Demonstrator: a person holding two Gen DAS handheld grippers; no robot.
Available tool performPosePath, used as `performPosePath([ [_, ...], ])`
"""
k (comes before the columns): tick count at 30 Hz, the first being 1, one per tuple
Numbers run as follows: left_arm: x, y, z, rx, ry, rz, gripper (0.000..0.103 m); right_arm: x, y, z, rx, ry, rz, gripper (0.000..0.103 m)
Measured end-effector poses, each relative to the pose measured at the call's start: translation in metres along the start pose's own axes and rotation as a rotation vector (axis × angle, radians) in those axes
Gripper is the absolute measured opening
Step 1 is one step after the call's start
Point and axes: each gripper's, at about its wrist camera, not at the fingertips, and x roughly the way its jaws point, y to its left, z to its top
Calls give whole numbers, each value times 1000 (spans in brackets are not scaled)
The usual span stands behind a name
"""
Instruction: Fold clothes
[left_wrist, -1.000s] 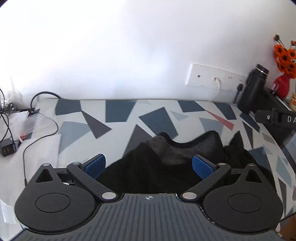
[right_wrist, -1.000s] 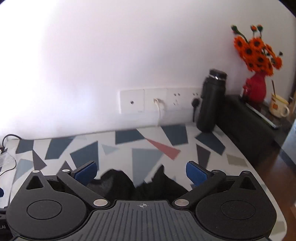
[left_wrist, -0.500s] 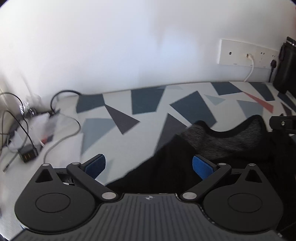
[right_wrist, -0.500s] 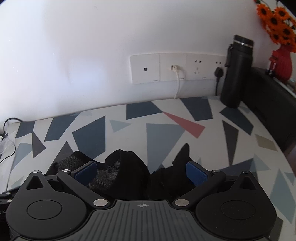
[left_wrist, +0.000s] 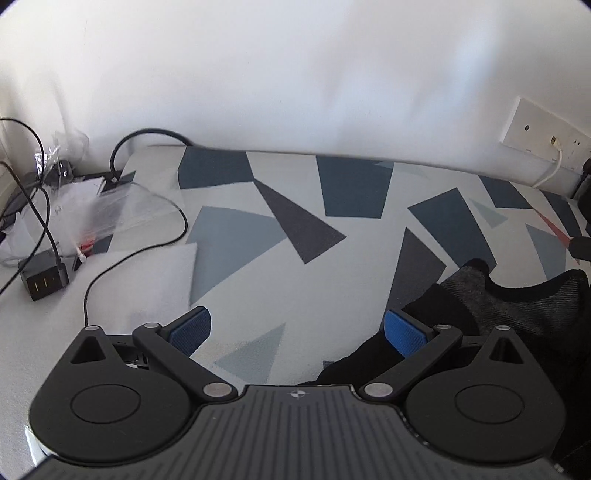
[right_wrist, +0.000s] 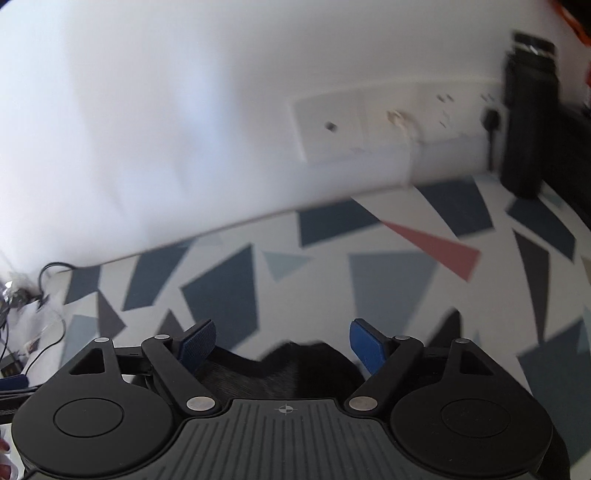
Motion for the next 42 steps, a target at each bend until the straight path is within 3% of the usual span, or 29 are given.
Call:
performPosePath([
  [3,8,14,-10,-11,48,-61,102,13,21,2,-70,31,27,78],
  [6,13,25,-20,-14,70,-65,102,32,39,-5,-119,78,47,77],
  [9,16,40,-28,-49,80,-87,102,50,56,-17,-151,134,45,69],
  [13,15,61,-36,-119,92,-135,101,58,84,-32,-189,164,124,67],
  [15,12,58,-39,-75,100,-156,98,63,98,-39,-216,170,115,68],
  [18,7,40,-46,70,112,-179,92,75,105,-49,-220,217,110,62],
  [20,4,28,-50,145,119,-182,80,78,106,-58,-235,244,95,44],
  [21,1,23,-52,179,111,-164,65,75,105,-62,-264,234,87,35],
  [22,-1,18,-54,207,102,-152,40,71,105,-64,-291,229,93,21],
  [24,-11,14,-54,194,77,-170,17,62,105,-68,-340,218,106,10],
  [28,-36,4,-53,167,35,-255,17,33,83,-64,-240,155,88,8],
  [30,-42,-11,-59,220,85,-344,18,16,71,-66,-199,114,59,8],
  [32,-43,-27,-72,299,161,-429,23,8,58,-77,-198,136,15,9],
  [34,-44,-40,-84,366,207,-490,52,7,43,-90,-185,191,11,14],
  [36,-48,-43,-85,387,191,-511,68,1,32,-99,-158,190,19,23],
  [39,-50,-30,-66,302,151,-532,67,0,21,-100,-106,207,37,25],
  [42,-36,-12,-43,134,112,-443,66,0,16,-101,-73,207,58,22],
])
